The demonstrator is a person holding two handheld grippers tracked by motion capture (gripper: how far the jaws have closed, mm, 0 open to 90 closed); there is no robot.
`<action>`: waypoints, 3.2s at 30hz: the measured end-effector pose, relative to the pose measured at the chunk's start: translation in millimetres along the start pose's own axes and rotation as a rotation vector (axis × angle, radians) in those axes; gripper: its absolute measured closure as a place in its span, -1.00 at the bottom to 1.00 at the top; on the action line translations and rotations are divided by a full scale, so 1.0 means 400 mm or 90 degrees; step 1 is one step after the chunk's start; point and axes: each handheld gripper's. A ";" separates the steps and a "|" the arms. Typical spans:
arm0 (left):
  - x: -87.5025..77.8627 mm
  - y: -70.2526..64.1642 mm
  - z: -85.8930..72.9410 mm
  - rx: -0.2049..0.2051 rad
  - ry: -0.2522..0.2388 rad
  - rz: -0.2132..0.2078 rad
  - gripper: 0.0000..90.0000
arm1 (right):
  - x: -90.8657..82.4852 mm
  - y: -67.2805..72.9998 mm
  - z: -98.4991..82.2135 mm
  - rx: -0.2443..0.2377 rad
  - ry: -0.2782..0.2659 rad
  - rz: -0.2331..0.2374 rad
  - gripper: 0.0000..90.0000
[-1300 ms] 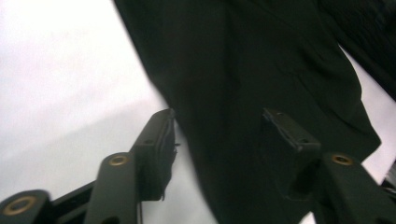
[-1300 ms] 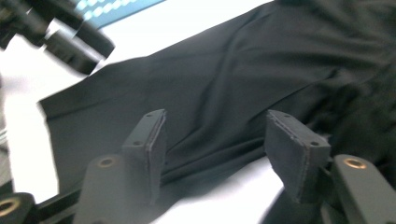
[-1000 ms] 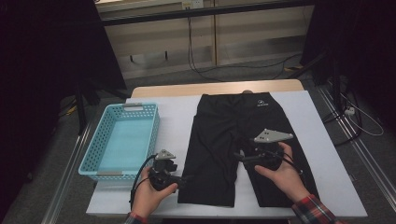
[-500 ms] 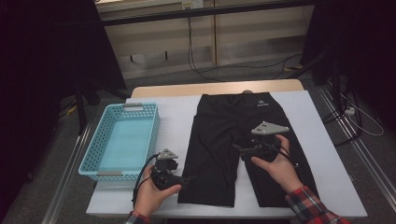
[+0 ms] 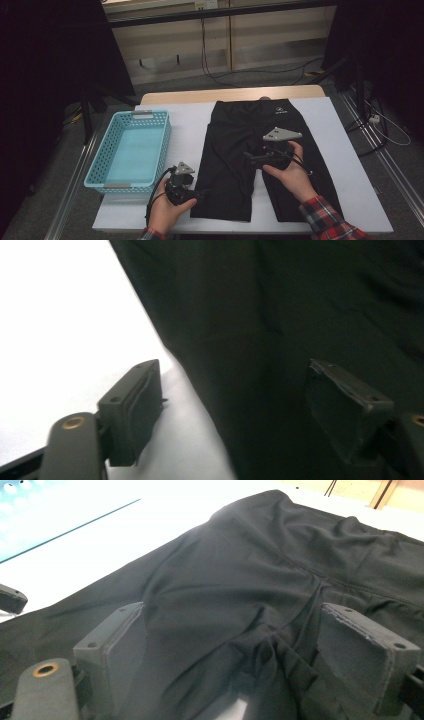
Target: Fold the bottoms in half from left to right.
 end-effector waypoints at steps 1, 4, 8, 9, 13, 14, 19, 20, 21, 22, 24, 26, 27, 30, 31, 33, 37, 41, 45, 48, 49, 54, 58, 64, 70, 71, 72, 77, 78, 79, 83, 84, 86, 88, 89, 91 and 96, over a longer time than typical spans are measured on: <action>0.002 -0.004 0.000 0.010 0.005 0.014 -0.38 | 0.002 0.002 0.001 0.000 -0.001 -0.001 -0.70; 0.001 -0.020 0.001 0.037 0.009 0.032 -0.11 | 0.005 0.005 0.002 0.001 -0.002 -0.001 -0.70; 0.001 -0.036 0.003 0.024 0.005 0.020 0.45 | 0.007 0.005 0.001 -0.002 0.000 -0.003 -0.70; 0.002 -0.039 0.003 0.023 0.005 0.019 0.54 | 0.009 0.005 0.001 -0.003 -0.001 -0.004 -0.70; 0.005 -0.046 0.004 0.003 0.003 0.002 0.78 | 0.017 0.006 0.002 -0.005 0.000 -0.007 -0.70; 0.006 -0.046 0.005 -0.009 0.006 -0.012 0.86 | 0.019 0.008 0.002 -0.007 0.001 -0.007 -0.70; 0.004 -0.044 0.019 -0.056 0.008 -0.087 0.97 | 0.031 0.015 0.007 -0.005 -0.002 -0.004 -0.70; 0.002 -0.048 0.023 -0.052 0.001 -0.088 0.97 | 0.034 0.016 0.008 -0.002 -0.006 -0.002 -0.70; 0.000 -0.051 0.028 -0.053 -0.010 -0.094 0.97 | 0.037 0.017 0.008 0.002 -0.009 0.001 -0.70; -0.004 -0.055 0.033 -0.056 -0.019 -0.107 0.97 | 0.041 0.017 0.008 0.008 -0.009 0.004 -0.70; -0.010 -0.063 0.042 -0.053 -0.039 -0.116 0.97 | 0.050 0.017 0.007 0.017 -0.005 0.013 -0.72; -0.015 -0.072 0.051 -0.046 -0.051 -0.134 0.97 | 0.057 0.017 0.009 0.021 -0.005 0.015 -0.72; -0.015 -0.077 0.054 -0.044 -0.060 -0.139 0.97 | 0.061 0.017 0.010 0.022 -0.003 0.018 -0.72; -0.013 -0.088 0.062 -0.034 -0.065 -0.154 0.97 | 0.074 0.020 0.016 0.027 -0.004 0.023 -0.73; -0.010 -0.091 0.063 -0.033 -0.067 -0.159 0.97 | 0.079 0.022 0.018 0.030 -0.002 0.025 -0.73; -0.005 -0.094 0.066 -0.031 -0.065 -0.171 0.97 | 0.089 0.023 0.022 0.039 -0.010 0.032 -0.73; -0.005 -0.100 0.071 -0.027 -0.076 -0.180 0.97 | 0.112 0.026 0.031 0.038 -0.009 0.041 -0.73; -0.004 -0.106 0.078 -0.023 -0.091 -0.185 0.97 | 0.140 0.032 0.033 0.047 0.004 0.053 -0.73; -0.005 -0.105 0.081 -0.021 -0.102 -0.189 0.97 | 0.165 0.043 0.035 0.060 0.010 0.076 -0.72; -0.007 -0.104 0.082 -0.016 -0.109 -0.188 0.97 | 0.178 0.061 0.038 0.059 0.010 0.091 -0.71; -0.009 -0.104 0.083 -0.014 -0.108 -0.189 0.97 | 0.182 0.068 0.039 0.055 0.012 0.091 -0.71; -0.014 -0.103 0.087 -0.012 -0.124 -0.199 0.97 | 0.204 0.092 0.032 0.034 0.031 0.110 -0.71; -0.021 -0.104 0.092 -0.009 -0.136 -0.207 0.97 | 0.226 0.101 0.032 0.019 0.045 0.115 -0.63; -0.026 -0.099 0.096 -0.014 -0.155 -0.208 0.97 | 0.254 0.104 0.030 -0.017 0.084 0.099 0.12; -0.026 -0.097 0.099 -0.008 -0.158 -0.209 0.97 | 0.248 0.076 0.027 -0.058 0.101 0.102 0.96; -0.026 -0.098 0.100 -0.006 -0.157 -0.209 0.97 | 0.241 0.070 0.029 -0.052 0.101 0.102 0.97; -0.025 -0.099 0.101 -0.008 -0.158 -0.209 0.97 | 0.232 0.065 0.032 -0.053 0.101 0.094 0.97; -0.012 -0.102 0.106 -0.008 -0.154 -0.214 0.97 | 0.165 0.019 0.044 -0.033 0.063 0.060 0.97; -0.011 -0.103 0.109 -0.006 -0.153 -0.214 0.97 | 0.150 0.009 0.044 -0.026 0.058 0.054 0.97; -0.008 -0.105 0.110 -0.006 -0.155 -0.213 0.97 | 0.135 0.001 0.042 -0.025 0.053 0.047 0.97; -0.004 -0.111 0.115 -0.006 -0.153 -0.221 0.97 | 0.084 -0.026 0.015 -0.019 0.059 0.039 0.97; -0.002 -0.110 0.116 -0.004 -0.151 -0.220 0.97 | 0.072 -0.031 0.006 -0.017 0.062 0.038 0.97; 0.001 -0.112 0.118 -0.006 -0.147 -0.222 0.97 | 0.051 -0.039 -0.012 -0.011 0.068 0.039 0.97; 0.006 -0.112 0.119 -0.007 -0.144 -0.222 0.97 | 0.038 -0.042 -0.026 -0.021 0.083 0.034 0.97; 0.008 -0.111 0.120 -0.005 -0.138 -0.220 0.97 | 0.035 -0.041 -0.030 -0.036 0.092 0.034 0.96; 0.014 -0.109 0.120 -0.005 -0.129 -0.219 0.97 | 0.038 -0.037 -0.033 -0.063 0.095 0.030 0.87; 0.021 -0.112 0.117 -0.007 -0.125 -0.224 0.97 | 0.076 -0.032 -0.016 -0.069 0.081 0.034 0.31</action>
Point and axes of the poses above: each handheld gripper's, and its own axes: x roughly forward along the jaws, z roughly out of its top, y roughly to its left, and after that the axes turned 1 degree about y, right-handed
